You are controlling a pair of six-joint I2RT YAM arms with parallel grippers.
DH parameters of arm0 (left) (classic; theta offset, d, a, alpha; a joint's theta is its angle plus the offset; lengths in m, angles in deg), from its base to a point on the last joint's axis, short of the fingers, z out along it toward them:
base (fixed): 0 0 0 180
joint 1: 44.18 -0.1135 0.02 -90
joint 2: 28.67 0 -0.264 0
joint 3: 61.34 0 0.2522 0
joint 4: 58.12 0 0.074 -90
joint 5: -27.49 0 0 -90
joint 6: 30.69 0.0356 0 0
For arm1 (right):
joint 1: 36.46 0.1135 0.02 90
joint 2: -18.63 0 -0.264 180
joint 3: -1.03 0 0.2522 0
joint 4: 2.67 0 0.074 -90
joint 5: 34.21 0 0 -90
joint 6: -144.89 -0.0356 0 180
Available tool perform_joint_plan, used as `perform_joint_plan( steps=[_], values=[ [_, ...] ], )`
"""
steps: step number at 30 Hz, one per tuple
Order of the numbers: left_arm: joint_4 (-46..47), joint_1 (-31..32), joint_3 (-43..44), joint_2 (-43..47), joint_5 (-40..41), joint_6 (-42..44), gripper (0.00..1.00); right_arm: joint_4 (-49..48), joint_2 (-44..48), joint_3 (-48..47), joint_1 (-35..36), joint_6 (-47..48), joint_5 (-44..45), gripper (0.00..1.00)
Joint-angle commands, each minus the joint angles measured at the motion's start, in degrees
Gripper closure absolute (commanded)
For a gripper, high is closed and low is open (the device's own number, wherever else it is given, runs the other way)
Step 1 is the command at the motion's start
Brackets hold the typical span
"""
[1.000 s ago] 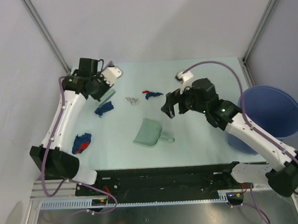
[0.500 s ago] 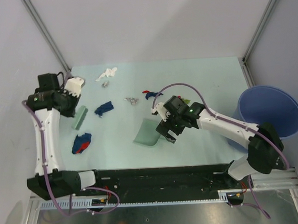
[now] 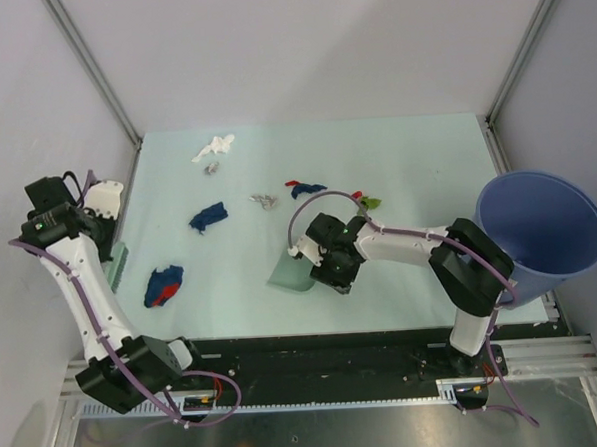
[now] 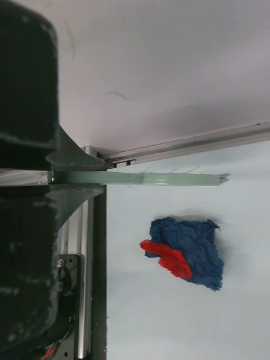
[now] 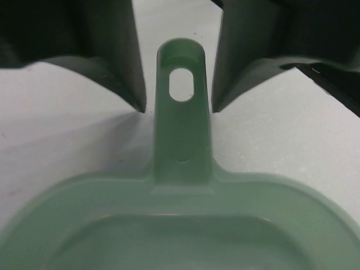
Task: Sweep away the paper scraps from the table
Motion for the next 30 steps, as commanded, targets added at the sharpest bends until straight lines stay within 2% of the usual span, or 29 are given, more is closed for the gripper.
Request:
perform_joint_plan(
  steps=[1, 2, 3, 4, 5, 10, 17, 23, 30],
  values=[
    [0.9, -2.7, -2.5, 0.9, -0.6, 3.7, 1.0, -0.7, -1.0, -0.5, 0.5, 1.4, 0.9, 0.63],
    [1.3, -3.2, -2.9, 0.7, -0.5, 3.8, 1.0, -0.7, -0.8, -0.5, 0.7, 1.3, 1.7, 0.72],
    [1.6, -3.7, -4.0, 0.6, -0.3, 4.1, 1.0, -0.6, 0.2, -0.8, 1.8, 1.3, 3.1, 0.88],
    [2.4, -4.5, -4.4, 0.3, -0.3, 4.1, 1.0, -0.4, 0.6, -1.2, 2.3, 1.3, 3.8, 0.97],
    [2.7, -4.8, -5.5, -0.3, -0.4, 4.0, 1.0, 1.0, 1.1, -1.7, 3.1, 1.7, 3.8, 1.0],
    [5.2, -5.3, -8.8, -1.5, -0.9, 2.8, 1.0, 6.8, 2.3, -6.7, 8.6, 3.4, 7.1, 1.0],
    [6.3, -4.2, -11.0, -7.3, -5.3, -0.5, 1.0, 11.8, -3.8, -14.0, 9.6, 4.6, 7.4, 1.0],
    [5.8, 3.2, -15.8, -6.6, -7.2, -2.8, 1.0, 14.8, -7.8, -17.8, 9.5, 4.3, 6.3, 1.0],
    [4.4, 17.3, -16.6, -7.6, -13.2, -8.8, 1.0, 15.6, -7.6, -17.7, 8.2, 3.6, 5.9, 1.0]
  ],
)
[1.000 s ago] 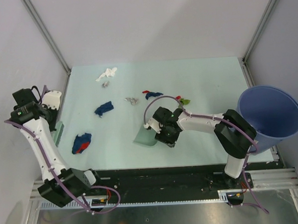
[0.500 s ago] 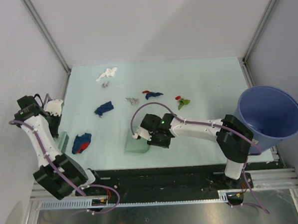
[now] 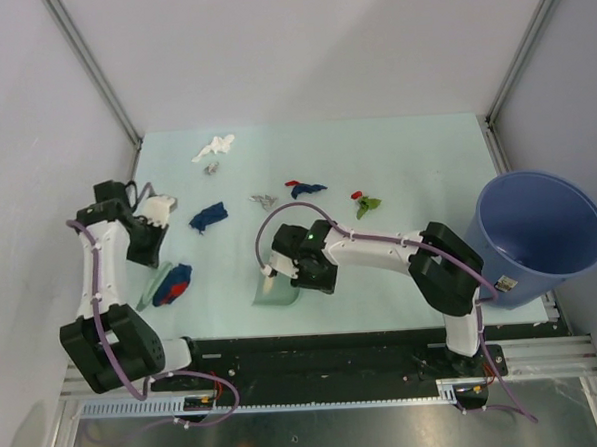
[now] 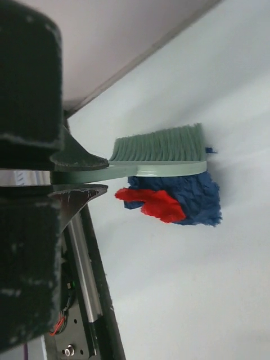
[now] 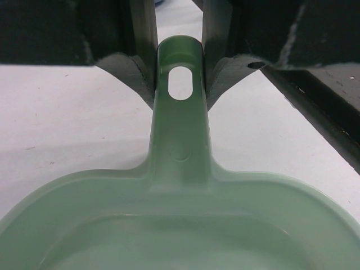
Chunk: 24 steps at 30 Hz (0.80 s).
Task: Sweep away the paper scraps from the table
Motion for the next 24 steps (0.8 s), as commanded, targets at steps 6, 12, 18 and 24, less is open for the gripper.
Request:
perform_joint_plan(
  steps=[6, 12, 18, 24],
  values=[
    [-2.6, 13.7, 4.5, -2.2, -16.8, -11.2, 1.0, 2.9, 2.2, -1.6, -1.5, -1.1, -0.4, 1.0],
    [-2.7, 17.1, 4.9, -0.6, -20.6, -13.0, 1.0, 4.2, 3.1, -1.5, -1.2, -2.9, 0.7, 1.0],
    [-2.7, 18.7, 6.1, 1.7, -26.0, -14.5, 1.0, 5.3, 3.6, -1.4, -0.6, -3.1, 0.9, 1.0],
    [-2.7, 15.6, 12.8, 4.7, -14.9, -15.0, 1.0, 8.6, 3.5, -1.3, 0.7, -4.9, 3.1, 1.0]
  ],
)
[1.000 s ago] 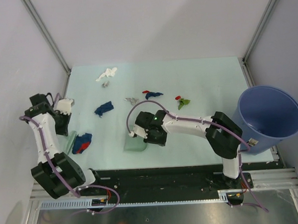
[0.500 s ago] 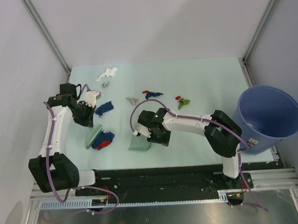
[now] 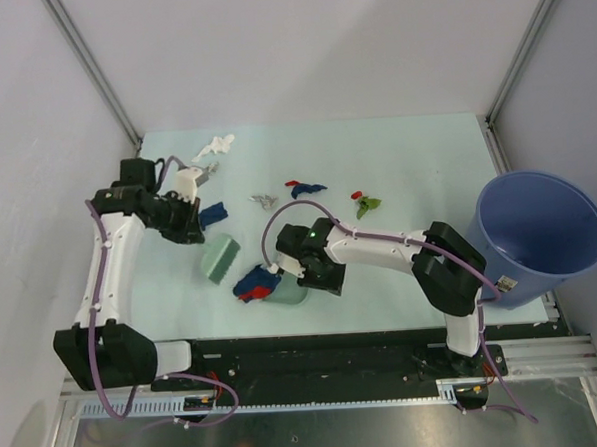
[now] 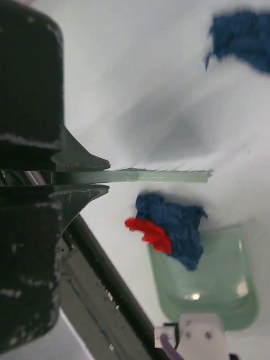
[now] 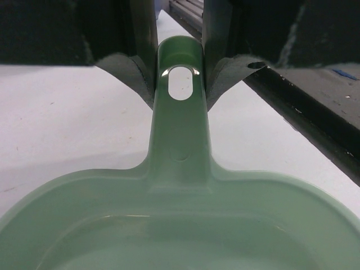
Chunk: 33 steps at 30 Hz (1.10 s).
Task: Sweep away the paper scraps from the table
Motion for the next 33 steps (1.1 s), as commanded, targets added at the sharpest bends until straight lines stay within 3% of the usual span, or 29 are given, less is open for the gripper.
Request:
perform_joint_plan(
  steps=[1, 6, 11, 15, 19, 23, 28, 33],
  values=[
    [-0.1, -2.0, 4.7, 5.1, 5.7, -0.8, 1.0, 3.6, 2.7, -1.2, 1.3, -1.9, 2.1, 1.0],
    [0.0, -2.6, -2.1, 7.4, 12.4, 0.4, 1.0, 3.2, 0.8, -1.3, 2.2, -2.2, 4.1, 1.0],
    [0.9, -0.1, -11.1, 5.8, 8.2, -0.4, 1.0, 5.5, -4.3, -6.4, 3.7, -3.2, 5.7, 1.0],
    [1.6, 2.3, -8.8, 3.7, 3.1, -0.4, 1.0, 4.7, -7.5, -11.0, 4.6, -2.7, 5.1, 1.0],
    [2.7, 8.9, -7.9, 1.2, -2.2, -0.6, 1.0, 2.5, -8.6, -14.0, 4.9, -2.9, 4.0, 1.0],
    [2.7, 9.5, -5.6, -2.0, -10.2, -2.7, 1.0, -1.8, -5.4, -12.4, 4.2, -3.9, 3.8, 1.0],
    [2.8, 9.4, -2.1, 2.5, -8.6, -0.9, 1.0, -4.4, -0.1, -7.9, 3.3, -4.4, 1.8, 1.0],
    [2.7, 8.4, 0.6, 5.5, -0.7, -1.2, 1.0, -2.6, 4.7, -5.0, 2.2, -6.8, 0.3, 1.0]
  ],
)
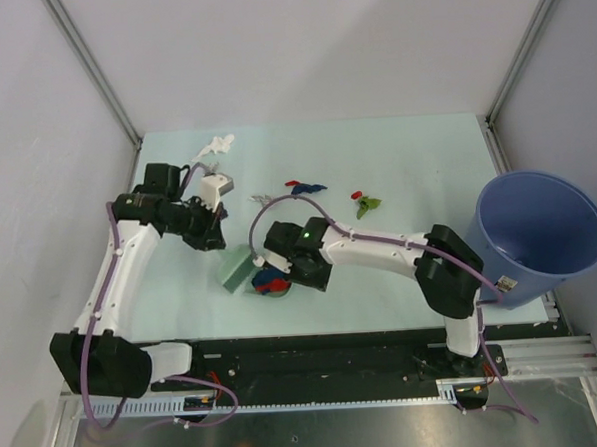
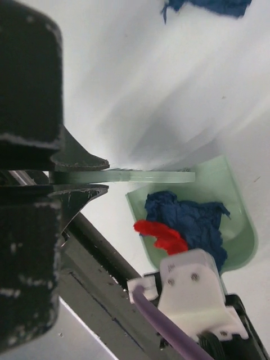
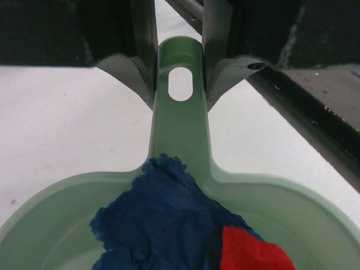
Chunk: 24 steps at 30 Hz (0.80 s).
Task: Sweep away the paper scraps from the table
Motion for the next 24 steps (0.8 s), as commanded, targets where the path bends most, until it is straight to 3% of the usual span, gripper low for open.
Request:
perform_joint_plan(
  steps=[1, 12, 16, 24],
  values=[
    [-0.5, -1.1, 5.3, 3.9, 3.4, -0.8, 1.0, -0.2, 7.7, 1.0, -0.8, -2.8, -1.1, 1.0],
    [0.1, -5.4, 17.8, 3.3, 10.2, -2.0, 1.0, 19.0, 14.9, -9.5, -3.9, -13.9, 11.8, 1.0],
    [1.2, -5.3, 15.6, 1.9, 11.2, -3.2, 1.0, 27.5, 19.9, -15.4, -9.1, -18.4, 15.6, 1.0],
    [4.8, -3.3, 5.1, 2.4, 11.3, -3.7, 1.0, 31.3, 30.3, -25.0, -22.9, -20.8, 18.0, 1.0]
  ],
)
